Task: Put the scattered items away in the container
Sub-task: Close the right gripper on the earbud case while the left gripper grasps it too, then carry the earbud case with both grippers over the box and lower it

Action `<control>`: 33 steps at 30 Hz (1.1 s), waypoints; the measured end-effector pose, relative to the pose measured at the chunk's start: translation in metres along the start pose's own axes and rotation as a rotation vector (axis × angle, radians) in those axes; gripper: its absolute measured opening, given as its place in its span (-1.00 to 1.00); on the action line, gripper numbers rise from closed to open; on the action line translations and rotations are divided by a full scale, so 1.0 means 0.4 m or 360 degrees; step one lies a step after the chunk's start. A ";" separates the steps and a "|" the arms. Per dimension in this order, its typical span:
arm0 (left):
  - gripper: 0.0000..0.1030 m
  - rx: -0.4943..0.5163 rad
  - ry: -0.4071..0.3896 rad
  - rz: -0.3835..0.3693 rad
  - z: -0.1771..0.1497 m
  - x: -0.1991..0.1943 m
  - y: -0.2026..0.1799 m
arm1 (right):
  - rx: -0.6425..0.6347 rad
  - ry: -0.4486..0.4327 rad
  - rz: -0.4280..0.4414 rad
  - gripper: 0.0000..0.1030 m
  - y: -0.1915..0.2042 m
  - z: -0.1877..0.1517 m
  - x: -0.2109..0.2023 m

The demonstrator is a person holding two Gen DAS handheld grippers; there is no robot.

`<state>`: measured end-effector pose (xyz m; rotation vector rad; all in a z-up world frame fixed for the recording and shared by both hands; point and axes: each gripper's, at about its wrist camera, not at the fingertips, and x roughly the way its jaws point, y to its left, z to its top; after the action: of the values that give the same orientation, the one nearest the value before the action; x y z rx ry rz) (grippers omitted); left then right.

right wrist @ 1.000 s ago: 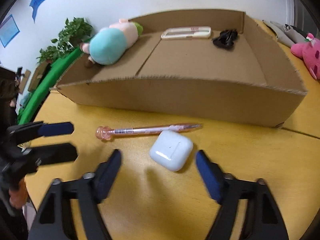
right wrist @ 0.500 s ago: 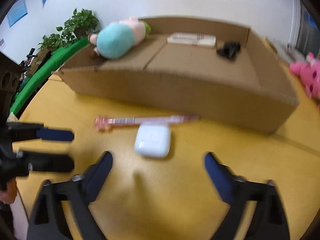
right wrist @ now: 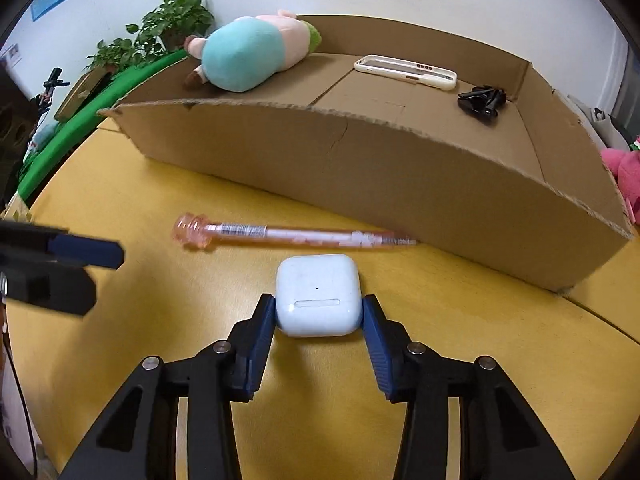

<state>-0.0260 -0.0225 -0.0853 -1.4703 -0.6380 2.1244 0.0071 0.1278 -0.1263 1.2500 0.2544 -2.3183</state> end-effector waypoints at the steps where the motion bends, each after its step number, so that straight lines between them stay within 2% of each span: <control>1: 0.47 -0.0008 0.0026 -0.0046 0.003 0.009 -0.003 | 0.0007 -0.0013 0.0019 -0.08 0.002 -0.008 -0.010; 6: 0.47 -0.0093 0.0145 -0.0317 0.017 0.058 -0.023 | 0.0069 -0.0114 0.0150 -0.08 0.016 -0.033 -0.100; 10: 0.39 -0.0119 0.0197 -0.0386 0.026 0.091 -0.047 | 0.0055 -0.0174 0.0202 -0.08 0.036 -0.034 -0.155; 11: 0.27 -0.0124 0.0201 -0.0389 0.027 0.096 -0.052 | 0.0050 -0.0187 0.0205 -0.08 0.040 -0.032 -0.164; 12: -0.03 -0.0127 0.0205 -0.0393 0.027 0.099 -0.057 | 0.0043 -0.0198 0.0207 -0.08 0.044 -0.031 -0.172; 13: -0.19 -0.0130 0.0212 -0.0401 0.027 0.101 -0.060 | 0.0035 -0.0201 0.0214 -0.08 0.047 -0.031 -0.178; 15: -0.41 -0.0149 0.0222 -0.0437 0.027 0.099 -0.063 | 0.0019 -0.0193 0.0218 -0.08 0.053 -0.031 -0.180; 26: -0.48 -0.0039 0.0173 -0.0292 0.039 0.065 -0.105 | 0.0004 -0.0144 0.0263 -0.08 0.052 -0.011 -0.183; 33: -0.49 0.0095 0.0117 -0.0181 0.092 0.018 -0.150 | -0.0096 -0.0068 0.0260 -0.08 0.051 0.072 -0.199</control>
<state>-0.0559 0.0249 -0.0418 -1.4384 -0.6107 1.9771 0.0328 0.1257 -0.0431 1.1469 0.1982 -2.1790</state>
